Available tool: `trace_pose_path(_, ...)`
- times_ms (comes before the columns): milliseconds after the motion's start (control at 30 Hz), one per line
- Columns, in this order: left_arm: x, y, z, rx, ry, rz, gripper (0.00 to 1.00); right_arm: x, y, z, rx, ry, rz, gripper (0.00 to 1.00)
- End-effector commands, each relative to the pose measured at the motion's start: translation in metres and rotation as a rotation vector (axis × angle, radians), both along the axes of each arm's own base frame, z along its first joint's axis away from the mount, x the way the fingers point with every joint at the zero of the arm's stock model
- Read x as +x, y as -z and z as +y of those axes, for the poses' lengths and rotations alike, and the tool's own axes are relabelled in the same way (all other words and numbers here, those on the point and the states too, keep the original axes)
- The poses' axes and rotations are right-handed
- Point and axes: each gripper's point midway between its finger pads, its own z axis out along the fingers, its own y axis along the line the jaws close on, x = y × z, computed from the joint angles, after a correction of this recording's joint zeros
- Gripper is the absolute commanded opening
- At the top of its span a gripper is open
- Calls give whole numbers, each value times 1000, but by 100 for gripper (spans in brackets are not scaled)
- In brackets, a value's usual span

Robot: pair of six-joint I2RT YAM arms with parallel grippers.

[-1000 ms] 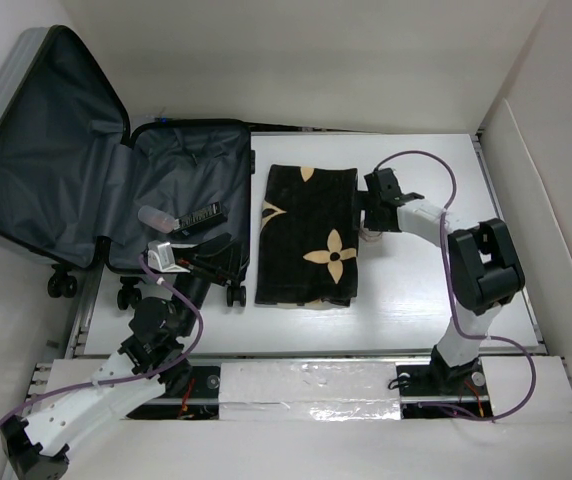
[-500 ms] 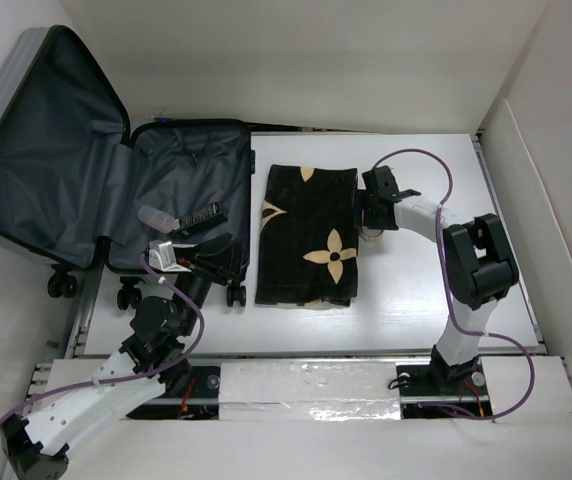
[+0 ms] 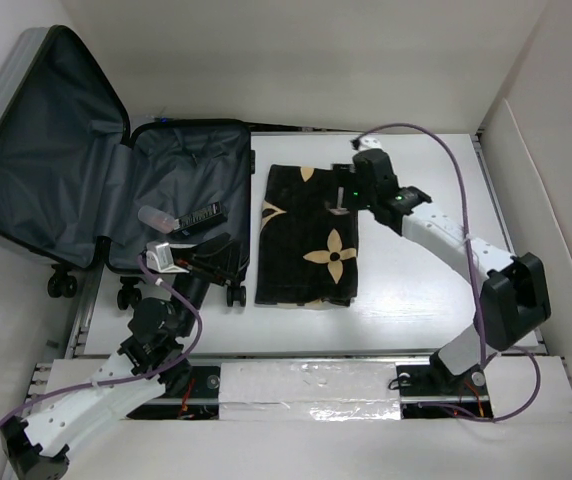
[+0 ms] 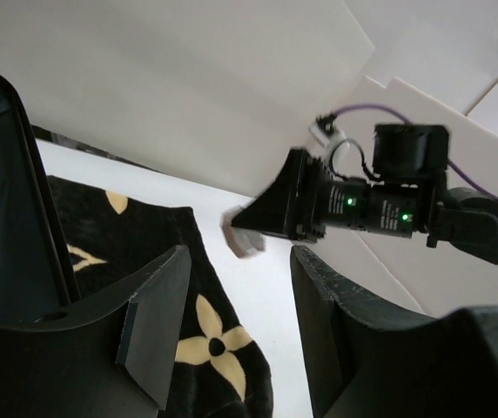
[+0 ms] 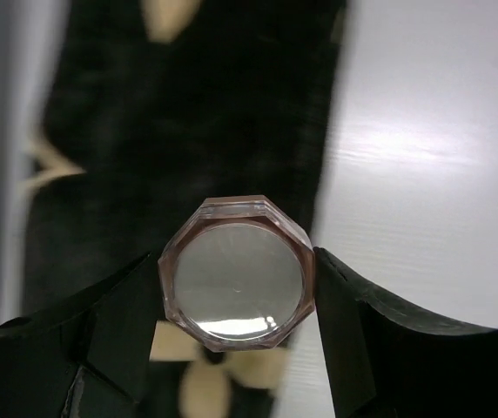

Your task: Pack the luggage

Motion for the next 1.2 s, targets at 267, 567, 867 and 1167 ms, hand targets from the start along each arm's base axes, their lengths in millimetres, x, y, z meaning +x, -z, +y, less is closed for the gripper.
trace_pose_path(267,-8,-28,29,-85,-84,-72,46,-27,-138,301,620,-710,-145,84)
trace_pose_path(567,-3,-24,18,-50,-63,-48,48,19,-58,159,507,-346,-116,88)
trace_pose_path(867,1,-20,4,-22,-26,-36,48,-16,78,8,285,21,96,74)
trace_pose_path(1167,8,-11,-8,25,-8,-5,48,-37,127,16,341,-14,222,83)
